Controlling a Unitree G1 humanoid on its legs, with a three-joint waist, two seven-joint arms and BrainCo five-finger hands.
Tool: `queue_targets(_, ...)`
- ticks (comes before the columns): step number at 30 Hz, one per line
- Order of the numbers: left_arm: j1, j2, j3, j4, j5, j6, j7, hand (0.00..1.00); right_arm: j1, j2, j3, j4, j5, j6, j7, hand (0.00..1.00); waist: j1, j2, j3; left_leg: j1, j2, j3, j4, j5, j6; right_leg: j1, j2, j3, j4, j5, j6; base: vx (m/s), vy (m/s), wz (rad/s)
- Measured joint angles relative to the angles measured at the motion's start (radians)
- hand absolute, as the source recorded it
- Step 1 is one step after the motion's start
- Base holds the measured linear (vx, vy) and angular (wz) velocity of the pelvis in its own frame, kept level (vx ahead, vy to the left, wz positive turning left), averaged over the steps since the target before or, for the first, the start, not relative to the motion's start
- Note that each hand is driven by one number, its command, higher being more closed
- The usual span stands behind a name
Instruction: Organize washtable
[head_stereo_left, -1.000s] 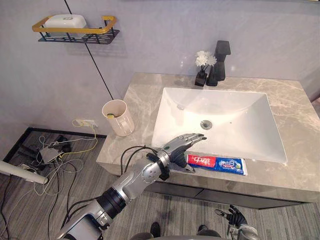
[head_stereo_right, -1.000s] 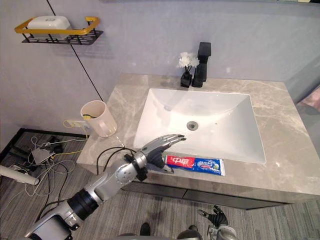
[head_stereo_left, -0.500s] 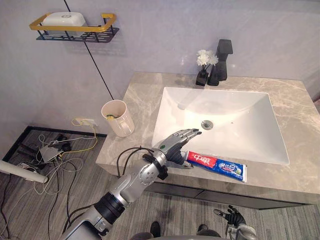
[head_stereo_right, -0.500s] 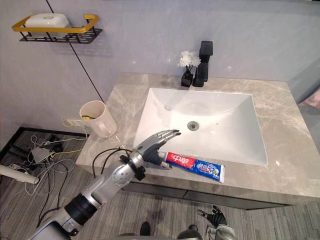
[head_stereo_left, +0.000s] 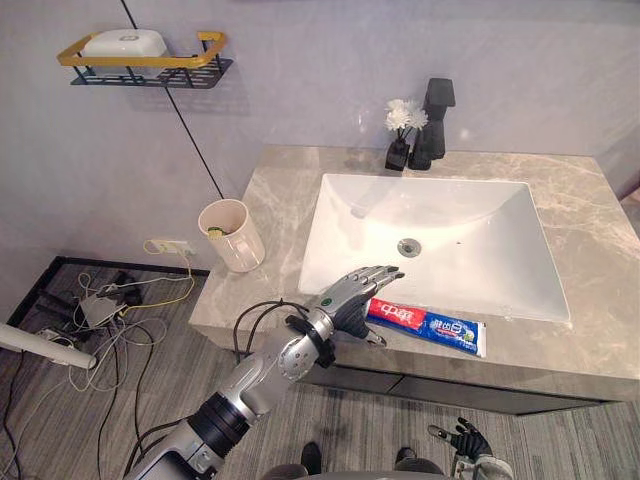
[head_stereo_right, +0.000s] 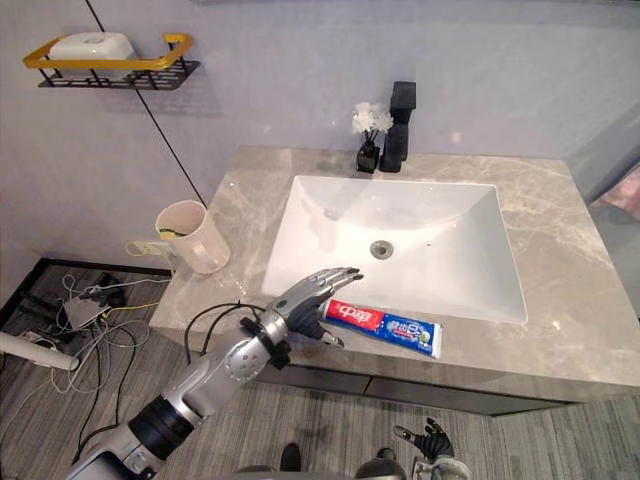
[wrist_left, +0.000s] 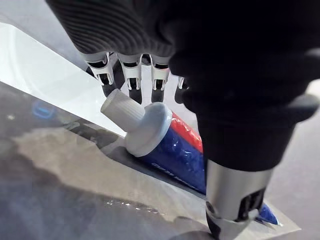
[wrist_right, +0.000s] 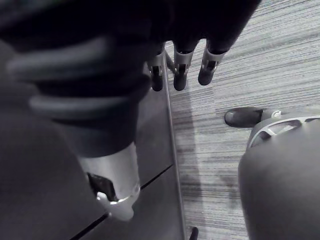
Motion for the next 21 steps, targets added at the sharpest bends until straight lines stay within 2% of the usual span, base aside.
queue_targets(20, -0.050, 0.009, 0.000, 0.027, 0.079, 0.013, 0.000, 0.00, -0.004, 0.000, 0.009, 0.000, 0.000, 0.007, 0.001, 0.00, -0.001, 0.000, 0.000, 0.005, 0.002, 0.021, -0.019, 0.008, -0.003, -0.005, 0.000, 0.022, -0.012, 0.017, 0.000, -0.01, 0.002, -0.03)
queue_targets(21, -0.051, 0.009, 0.002, 0.036, 0.079, 0.015, 0.000, 1.00, -0.004, 0.000, 0.009, 0.000, 0.000, 0.007, 0.001, 0.00, -0.001, 0.000, 0.000, 0.006, 0.002, 0.021, -0.019, 0.008, -0.003, -0.005, 0.000, 0.022, -0.012, 0.017, 0.001, 0.00, 0.000, 0.00)
